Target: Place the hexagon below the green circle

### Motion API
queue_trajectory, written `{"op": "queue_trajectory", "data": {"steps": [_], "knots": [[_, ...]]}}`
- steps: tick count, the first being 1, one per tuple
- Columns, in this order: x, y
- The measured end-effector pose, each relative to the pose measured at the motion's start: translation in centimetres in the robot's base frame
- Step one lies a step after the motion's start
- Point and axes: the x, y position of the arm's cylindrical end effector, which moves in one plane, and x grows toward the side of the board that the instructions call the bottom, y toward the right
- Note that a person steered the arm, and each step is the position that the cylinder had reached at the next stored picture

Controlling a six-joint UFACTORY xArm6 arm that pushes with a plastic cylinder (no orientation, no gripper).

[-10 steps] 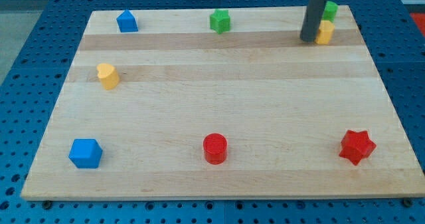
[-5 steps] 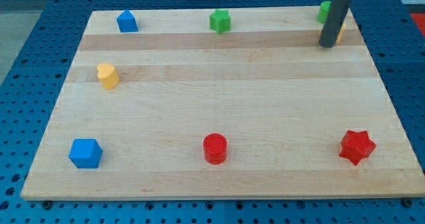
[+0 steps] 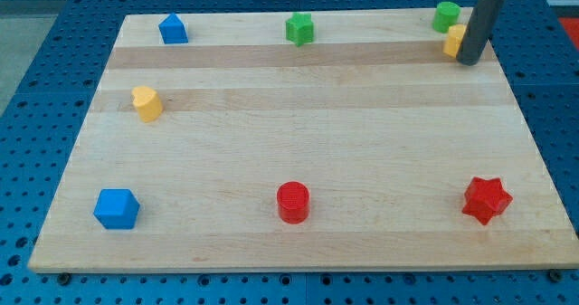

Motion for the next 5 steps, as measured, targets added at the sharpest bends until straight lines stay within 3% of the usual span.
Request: {"op": "queue_trajectory", "data": {"steps": [4,5], "knots": [[-1.4,-0.6],[0.3,-5.3]]}}
